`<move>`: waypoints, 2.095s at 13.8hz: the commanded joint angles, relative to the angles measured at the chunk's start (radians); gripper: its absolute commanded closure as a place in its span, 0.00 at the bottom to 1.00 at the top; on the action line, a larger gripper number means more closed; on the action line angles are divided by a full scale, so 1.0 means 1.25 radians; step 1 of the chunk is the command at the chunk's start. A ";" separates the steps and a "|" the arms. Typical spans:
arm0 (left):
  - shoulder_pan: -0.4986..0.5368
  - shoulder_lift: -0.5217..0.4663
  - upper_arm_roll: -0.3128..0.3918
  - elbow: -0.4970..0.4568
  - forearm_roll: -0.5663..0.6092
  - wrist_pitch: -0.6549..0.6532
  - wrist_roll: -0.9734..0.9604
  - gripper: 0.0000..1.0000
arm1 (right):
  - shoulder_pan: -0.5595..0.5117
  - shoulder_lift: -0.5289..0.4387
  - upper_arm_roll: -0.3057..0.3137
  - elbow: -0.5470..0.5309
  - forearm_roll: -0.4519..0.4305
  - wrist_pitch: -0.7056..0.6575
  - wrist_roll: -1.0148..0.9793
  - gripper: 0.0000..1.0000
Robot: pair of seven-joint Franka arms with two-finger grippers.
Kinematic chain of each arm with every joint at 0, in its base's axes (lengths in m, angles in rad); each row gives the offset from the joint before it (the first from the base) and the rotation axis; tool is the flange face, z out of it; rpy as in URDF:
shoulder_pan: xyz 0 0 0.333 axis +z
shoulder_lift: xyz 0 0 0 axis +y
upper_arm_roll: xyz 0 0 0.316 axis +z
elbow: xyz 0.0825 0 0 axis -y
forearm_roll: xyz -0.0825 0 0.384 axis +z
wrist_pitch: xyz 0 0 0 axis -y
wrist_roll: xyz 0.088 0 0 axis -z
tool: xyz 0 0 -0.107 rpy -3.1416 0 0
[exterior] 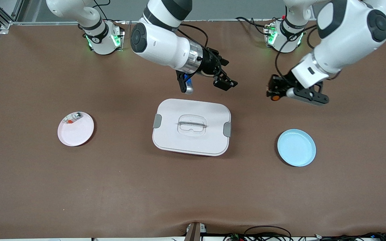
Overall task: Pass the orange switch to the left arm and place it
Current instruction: 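Open the right gripper and carry the switch toward the blue plate, then lower the switch onto the light-blue plate with the left gripper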
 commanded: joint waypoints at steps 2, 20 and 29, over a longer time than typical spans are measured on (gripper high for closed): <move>0.030 0.004 -0.010 -0.007 0.077 -0.017 0.173 1.00 | -0.027 -0.032 0.005 0.000 -0.009 -0.040 0.005 0.00; 0.067 0.243 -0.011 -0.100 0.640 0.288 0.589 1.00 | -0.283 -0.399 -0.005 -0.084 -0.391 -0.660 -0.525 0.00; 0.193 0.441 -0.011 -0.105 1.017 0.548 0.589 1.00 | -0.460 -0.441 -0.009 -0.154 -0.593 -0.669 -1.042 0.00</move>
